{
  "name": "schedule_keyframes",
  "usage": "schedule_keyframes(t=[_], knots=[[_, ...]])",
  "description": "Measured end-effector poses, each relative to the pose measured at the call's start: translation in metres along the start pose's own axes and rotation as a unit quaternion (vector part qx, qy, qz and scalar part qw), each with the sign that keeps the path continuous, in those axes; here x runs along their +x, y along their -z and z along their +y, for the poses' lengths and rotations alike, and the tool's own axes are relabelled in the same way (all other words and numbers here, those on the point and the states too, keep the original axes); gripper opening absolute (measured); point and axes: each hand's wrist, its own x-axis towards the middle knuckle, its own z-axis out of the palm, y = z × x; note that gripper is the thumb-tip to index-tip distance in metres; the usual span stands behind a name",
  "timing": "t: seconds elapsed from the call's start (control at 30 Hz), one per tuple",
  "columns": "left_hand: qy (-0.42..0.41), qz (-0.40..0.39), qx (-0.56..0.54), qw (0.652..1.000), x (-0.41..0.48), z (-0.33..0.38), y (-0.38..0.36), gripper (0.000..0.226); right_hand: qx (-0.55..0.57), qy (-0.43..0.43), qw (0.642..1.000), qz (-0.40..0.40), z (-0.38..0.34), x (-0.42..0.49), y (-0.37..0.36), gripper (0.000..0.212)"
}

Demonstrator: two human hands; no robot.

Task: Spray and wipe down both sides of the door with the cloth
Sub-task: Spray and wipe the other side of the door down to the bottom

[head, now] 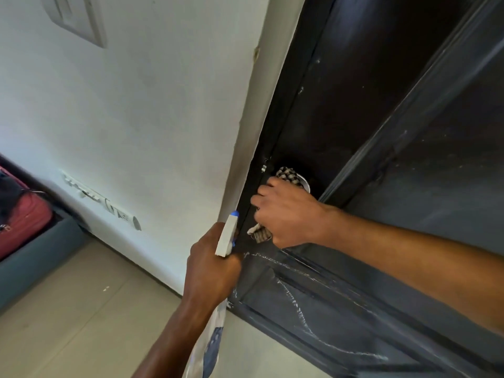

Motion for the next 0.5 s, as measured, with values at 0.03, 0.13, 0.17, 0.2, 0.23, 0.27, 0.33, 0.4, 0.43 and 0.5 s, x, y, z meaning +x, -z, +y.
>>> schedule_keyframes(t=[0.03, 0.13, 0.17, 0.2, 0.23, 0.27, 0.33, 0.4, 0.43, 0.5], knots=[[-0.001, -0.007, 0.005, 1.0, 0.001, -0.002, 0.001, 0.043, 0.008, -0.002, 1.0, 0.006, 0.002, 0.001, -0.002, 0.023], [-0.016, -0.03, 0.013, 0.999, 0.004, -0.005, 0.005, 0.037, 0.074, -0.067, 0.988, 0.12, 0.0, -0.001, -0.023, 0.035], [-0.016, -0.039, 0.014, 0.999, 0.006, -0.005, 0.005, 0.037, 0.119, -0.108, 0.968, 0.19, -0.003, -0.003, -0.033, 0.04], [-0.014, -0.047, 0.014, 0.999, 0.007, -0.005, 0.006, 0.038, 0.16, -0.149, 0.942, 0.256, -0.008, -0.005, -0.042, 0.043], [-0.01, -0.053, 0.014, 0.998, 0.009, -0.004, 0.007, 0.039, 0.189, -0.185, 0.912, 0.314, -0.014, -0.006, -0.051, 0.043], [-0.008, -0.06, 0.015, 0.998, 0.011, -0.003, 0.007, 0.041, 0.216, -0.22, 0.881, 0.36, -0.02, -0.007, -0.06, 0.044], [-0.006, -0.068, 0.012, 0.998, 0.015, 0.0, 0.008, 0.044, 0.274, -0.28, 0.812, 0.433, -0.036, -0.004, -0.074, 0.043], [-0.01, -0.072, 0.011, 0.997, 0.019, 0.002, 0.01, 0.048, 0.343, -0.337, 0.726, 0.491, -0.055, 0.004, -0.082, 0.042], [-0.011, -0.075, 0.014, 0.997, 0.022, 0.002, 0.01, 0.048, 0.383, -0.366, 0.676, 0.512, -0.065, 0.01, -0.082, 0.041], [-0.014, -0.084, 0.022, 0.996, 0.026, 0.001, 0.011, 0.046, 0.463, -0.419, 0.56, 0.544, -0.082, 0.022, -0.077, 0.043]])
